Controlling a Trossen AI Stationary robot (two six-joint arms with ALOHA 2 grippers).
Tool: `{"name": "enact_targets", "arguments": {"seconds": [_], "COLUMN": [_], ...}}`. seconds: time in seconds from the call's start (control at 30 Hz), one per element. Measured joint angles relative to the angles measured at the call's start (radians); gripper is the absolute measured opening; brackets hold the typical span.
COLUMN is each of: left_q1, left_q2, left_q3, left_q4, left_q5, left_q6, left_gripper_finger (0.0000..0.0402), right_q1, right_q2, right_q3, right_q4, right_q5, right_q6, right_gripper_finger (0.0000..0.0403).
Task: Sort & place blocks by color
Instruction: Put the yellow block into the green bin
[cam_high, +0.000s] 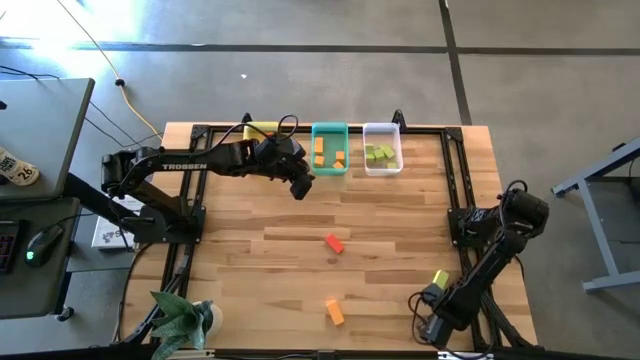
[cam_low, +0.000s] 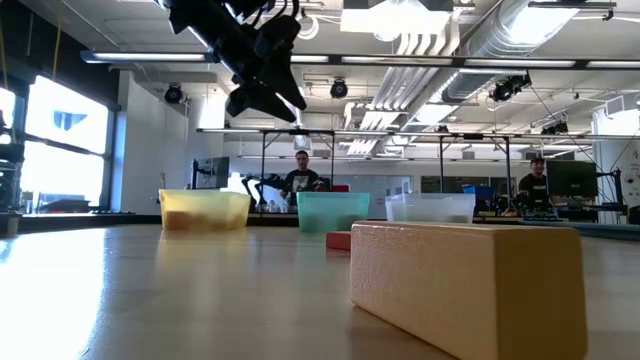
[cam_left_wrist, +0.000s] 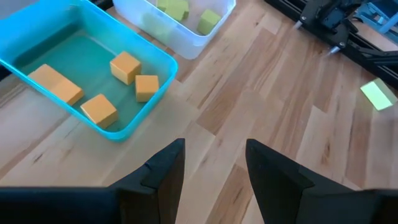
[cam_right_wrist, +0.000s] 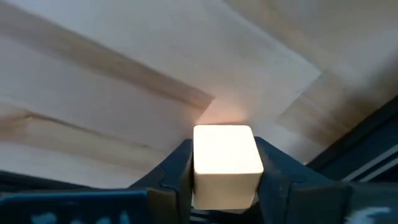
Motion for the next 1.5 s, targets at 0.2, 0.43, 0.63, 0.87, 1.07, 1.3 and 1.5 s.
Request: {"name": "enact_targets", "arguments": {"seconds": [0.2,0.43,0.63,0.87,1.07,1.3,1.5], "left_q1": [0.000,0.000,0.000,0.000,0.000,0.003,0.014], "left_q2": [0.000,0.000,0.000,0.000,0.000,0.000,0.000], "left_q3": [0.000,0.000,0.000,0.000,0.000,0.000,0.000], "left_q4": [0.000,0.000,0.000,0.000,0.000,0.000,0.000], "left_q5": [-0.026,-0.026,-0.026,-0.025,-0.019,-0.014,0.016], "left_q6": [0.000,0.002,0.003,0.002,0.003,0.076,0.146], "left_gripper_finger": [0.0156,0.0157,0.0157,0.0157,0.0157,0.0157,0.0156], "right_q1": [0.000,-0.025,-0.041,-0.107,-0.233,-0.446,-0.672], "right_q2": [-0.010,-0.082,-0.190,-0.293,-0.331,-0.350,-0.350], "right_q3": [0.000,0.000,0.000,0.000,0.000,0.000,0.000], "right_q4": [0.061,0.106,0.103,0.039,0.038,0.085,0.219], "right_q5": [0.037,0.102,0.306,0.497,0.597,0.690,0.779], "right_q6": [-0.001,0.065,0.191,0.188,0.051,-0.216,-0.539], "right_gripper_finger": [0.0107,0.0107,0.0107,0.0107,0.0107,0.0107,0.0107]}}
